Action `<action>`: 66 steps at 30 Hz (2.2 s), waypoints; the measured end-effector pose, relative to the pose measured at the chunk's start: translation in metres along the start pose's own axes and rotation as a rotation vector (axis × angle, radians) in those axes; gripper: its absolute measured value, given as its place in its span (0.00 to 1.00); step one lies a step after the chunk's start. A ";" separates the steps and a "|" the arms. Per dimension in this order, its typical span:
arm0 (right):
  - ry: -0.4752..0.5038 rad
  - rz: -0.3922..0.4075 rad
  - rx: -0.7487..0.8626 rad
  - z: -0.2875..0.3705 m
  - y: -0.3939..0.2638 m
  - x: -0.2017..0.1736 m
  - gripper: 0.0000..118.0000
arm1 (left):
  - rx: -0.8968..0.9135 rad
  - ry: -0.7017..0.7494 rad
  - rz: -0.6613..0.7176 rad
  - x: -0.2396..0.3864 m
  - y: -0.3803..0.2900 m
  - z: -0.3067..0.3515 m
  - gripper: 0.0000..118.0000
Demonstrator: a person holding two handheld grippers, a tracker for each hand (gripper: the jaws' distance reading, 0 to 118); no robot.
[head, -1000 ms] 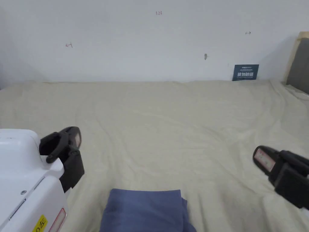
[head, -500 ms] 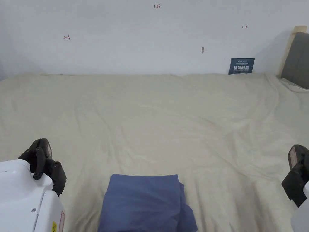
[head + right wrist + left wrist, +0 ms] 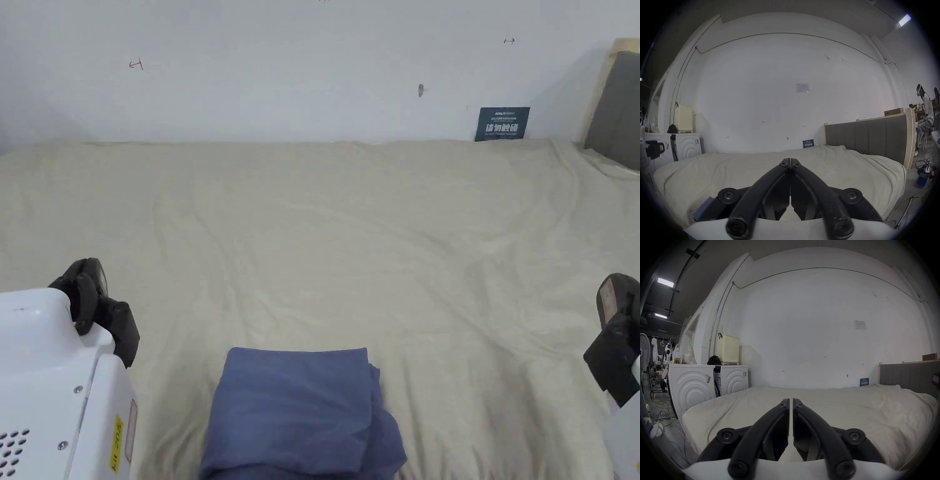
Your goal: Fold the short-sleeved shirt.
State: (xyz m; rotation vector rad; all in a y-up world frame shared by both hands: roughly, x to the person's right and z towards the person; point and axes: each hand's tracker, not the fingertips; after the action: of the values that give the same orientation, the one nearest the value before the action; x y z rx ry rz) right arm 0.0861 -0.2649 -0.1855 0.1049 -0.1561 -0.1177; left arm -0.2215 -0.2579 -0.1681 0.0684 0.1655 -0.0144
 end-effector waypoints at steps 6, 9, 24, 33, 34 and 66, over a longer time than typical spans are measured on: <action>0.217 -0.007 0.061 -0.011 0.040 -0.022 0.00 | -0.069 -0.115 -0.045 -0.025 0.025 0.003 0.03; 0.398 0.110 -0.188 -0.047 0.038 -0.060 0.00 | -0.127 -0.115 -0.077 -0.028 0.025 0.000 0.03; 0.592 0.280 -1.264 -0.169 -0.153 -0.130 0.00 | -0.710 -0.431 0.229 -0.114 -0.008 -0.070 0.03; 0.599 0.293 -1.336 -0.178 -0.157 -0.133 0.00 | -1.175 -0.796 0.651 -0.165 -0.063 -0.195 0.98; 0.600 0.292 -1.329 -0.177 -0.157 -0.132 0.00 | -1.205 -0.842 0.671 -0.164 -0.070 -0.201 1.00; 0.574 -0.062 -1.138 -0.155 -0.110 -0.090 0.00 | -1.292 -0.809 0.451 -0.086 -0.054 -0.210 0.17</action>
State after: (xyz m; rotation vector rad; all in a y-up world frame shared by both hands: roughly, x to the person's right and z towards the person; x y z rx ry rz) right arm 0.0109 -0.3480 -0.3638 -0.9867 0.4986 -0.2175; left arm -0.3418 -0.2965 -0.3637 -1.1796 -0.6705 0.5080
